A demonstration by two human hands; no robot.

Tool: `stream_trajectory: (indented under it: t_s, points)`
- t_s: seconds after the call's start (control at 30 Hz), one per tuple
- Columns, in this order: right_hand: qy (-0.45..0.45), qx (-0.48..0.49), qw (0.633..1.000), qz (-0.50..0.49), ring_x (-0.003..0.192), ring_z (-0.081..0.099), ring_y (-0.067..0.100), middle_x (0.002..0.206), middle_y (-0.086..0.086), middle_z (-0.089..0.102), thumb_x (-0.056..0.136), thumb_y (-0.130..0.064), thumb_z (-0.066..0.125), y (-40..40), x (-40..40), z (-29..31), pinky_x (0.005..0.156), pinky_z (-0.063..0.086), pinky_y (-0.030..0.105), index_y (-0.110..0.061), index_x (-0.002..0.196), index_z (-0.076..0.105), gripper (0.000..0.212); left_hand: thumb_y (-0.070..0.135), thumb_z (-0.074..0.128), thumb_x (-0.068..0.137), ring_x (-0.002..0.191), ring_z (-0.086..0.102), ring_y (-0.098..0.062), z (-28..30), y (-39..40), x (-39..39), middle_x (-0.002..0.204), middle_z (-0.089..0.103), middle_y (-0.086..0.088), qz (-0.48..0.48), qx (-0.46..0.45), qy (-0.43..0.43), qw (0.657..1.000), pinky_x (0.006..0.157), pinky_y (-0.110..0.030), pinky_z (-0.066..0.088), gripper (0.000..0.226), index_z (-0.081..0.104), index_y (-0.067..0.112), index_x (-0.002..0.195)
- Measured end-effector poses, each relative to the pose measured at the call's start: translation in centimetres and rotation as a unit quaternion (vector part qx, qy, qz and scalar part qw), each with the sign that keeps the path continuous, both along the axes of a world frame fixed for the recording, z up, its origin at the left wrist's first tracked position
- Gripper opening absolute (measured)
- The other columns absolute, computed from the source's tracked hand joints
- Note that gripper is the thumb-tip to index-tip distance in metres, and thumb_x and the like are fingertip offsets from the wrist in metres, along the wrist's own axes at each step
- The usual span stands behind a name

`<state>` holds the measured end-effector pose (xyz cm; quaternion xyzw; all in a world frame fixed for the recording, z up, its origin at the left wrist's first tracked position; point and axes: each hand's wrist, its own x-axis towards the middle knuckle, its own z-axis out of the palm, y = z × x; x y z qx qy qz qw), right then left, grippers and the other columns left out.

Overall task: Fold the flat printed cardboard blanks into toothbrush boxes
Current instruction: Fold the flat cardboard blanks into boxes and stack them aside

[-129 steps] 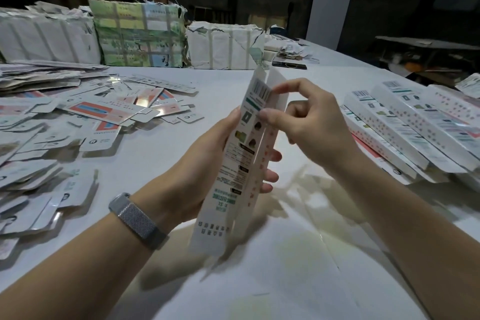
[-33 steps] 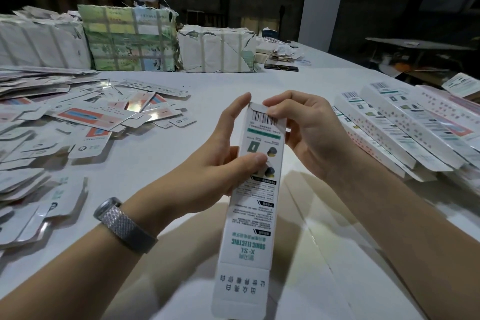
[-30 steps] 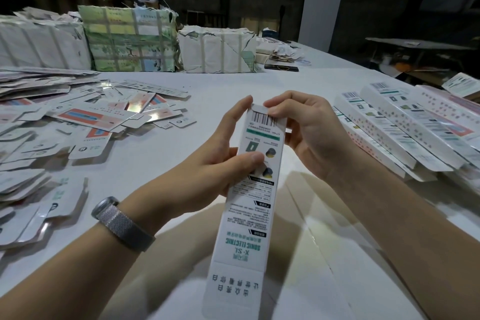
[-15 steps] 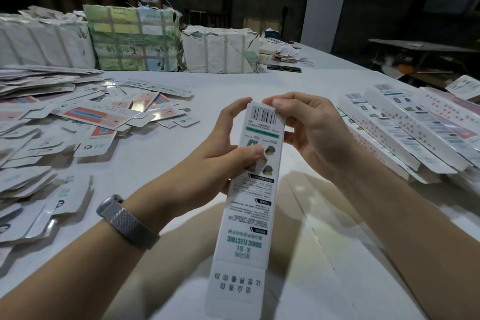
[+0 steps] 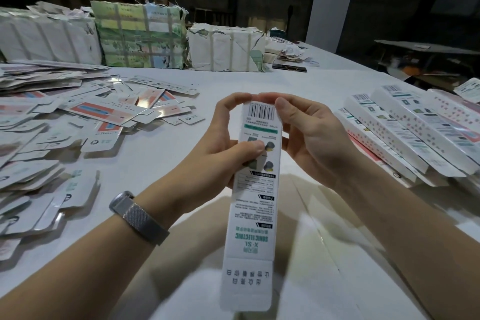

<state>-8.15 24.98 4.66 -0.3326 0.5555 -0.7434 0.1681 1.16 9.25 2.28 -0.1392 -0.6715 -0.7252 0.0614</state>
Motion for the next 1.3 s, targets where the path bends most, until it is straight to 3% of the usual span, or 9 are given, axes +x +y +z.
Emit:
stream_trajectory:
  t_s: [0.2,0.3,0.43,0.53,0.7,0.8,0.93,1.07,1.3]
  points:
    - [0.001,0.009,1.000,0.025,0.099,0.069,0.019,0.100,0.006,0.072,0.099,-0.018,0.047,0.1,0.4,0.1,0.082,0.059,0.039,-0.015,0.104,0.073,0.026,0.010,0.055,0.091,0.093,0.067,-0.049,0.0,-0.1,-0.1,0.099,0.073,-0.007,0.013,-0.001,0.021,1.000,0.070,-0.050,0.061,0.051,0.038,0.048,0.119]
    - [0.006,0.024,0.999,0.021,0.098,0.069,0.018,0.102,0.004,0.072,0.102,-0.013,0.045,0.0,0.5,0.2,0.087,0.056,0.042,-0.014,0.110,0.069,0.026,0.012,0.055,0.091,0.095,0.065,-0.052,0.0,-0.1,-0.2,0.099,0.073,-0.010,0.023,0.002,0.014,1.000,0.074,-0.057,0.060,0.051,0.036,0.047,0.122]
    - [0.001,0.034,0.999,0.004,0.108,0.068,0.015,0.124,-0.005,0.068,0.097,-0.028,0.052,-0.4,0.8,0.1,0.102,0.050,0.047,-0.028,0.129,0.060,0.033,0.022,0.056,0.091,0.081,0.071,-0.032,0.0,0.4,-0.4,0.099,0.074,-0.010,0.057,-0.031,0.029,0.997,0.069,-0.054,0.058,0.049,0.031,0.050,0.121]
    - [0.067,0.079,0.994,-0.045,0.113,0.064,0.008,0.134,-0.007,0.059,0.090,-0.039,0.058,-0.5,1.1,0.0,0.099,0.050,0.038,-0.037,0.144,0.045,0.055,0.019,0.056,0.096,0.082,0.074,-0.030,0.1,0.4,-0.4,0.103,0.074,-0.008,0.099,-0.037,0.063,0.992,0.062,-0.050,0.061,0.047,0.025,0.044,0.122]
    - [0.348,0.249,0.892,-0.147,0.102,0.056,0.003,0.121,-0.011,0.051,0.076,-0.038,0.072,-0.3,2.1,0.2,0.074,0.049,0.014,-0.031,0.150,0.039,0.081,0.034,0.057,0.092,0.097,0.073,-0.027,0.3,0.2,-0.6,0.113,0.073,-0.002,0.110,0.053,0.073,0.990,0.067,-0.036,0.059,0.060,0.017,0.052,0.133]
    - [0.364,0.254,0.870,-0.214,0.095,0.059,0.009,0.117,-0.008,0.055,0.080,-0.034,0.076,0.0,2.3,0.8,0.073,0.057,0.024,-0.024,0.149,0.039,0.079,0.037,0.055,0.092,0.116,0.066,-0.028,0.3,0.3,-0.6,0.130,0.066,0.000,0.033,0.086,0.069,0.993,0.082,-0.037,0.058,0.064,0.017,0.065,0.135]
    - [0.383,0.297,0.855,-0.183,0.101,0.056,0.013,0.114,-0.005,0.053,0.079,-0.035,0.079,-0.1,3.0,1.2,0.081,0.058,0.037,-0.023,0.143,0.042,0.075,0.028,0.057,0.093,0.126,0.058,-0.031,-0.2,0.7,-1.0,0.133,0.061,-0.006,0.018,0.091,0.087,0.992,0.093,-0.040,0.054,0.065,0.026,0.070,0.132]
    - [0.382,0.335,0.812,-0.286,0.097,0.060,0.017,0.112,-0.007,0.058,0.075,-0.039,0.073,1.6,1.8,2.6,0.079,0.057,0.041,-0.029,0.147,0.029,0.085,0.052,0.078,0.073,0.136,0.049,-0.015,-0.5,0.6,-1.4,0.154,0.042,0.008,0.082,0.079,0.084,0.990,0.103,-0.045,0.045,0.071,0.035,0.076,0.124]
    - [0.264,0.551,0.651,-0.450,0.096,0.055,0.022,0.111,0.002,0.064,0.080,-0.036,0.067,9.6,-3.6,5.9,0.080,0.049,0.037,-0.022,0.115,0.063,0.037,0.054,0.063,0.074,0.129,0.053,-0.002,-1.6,-0.2,-1.4,0.138,0.056,0.024,0.106,-0.033,0.086,0.990,0.100,-0.045,0.044,0.054,0.047,0.062,0.125]
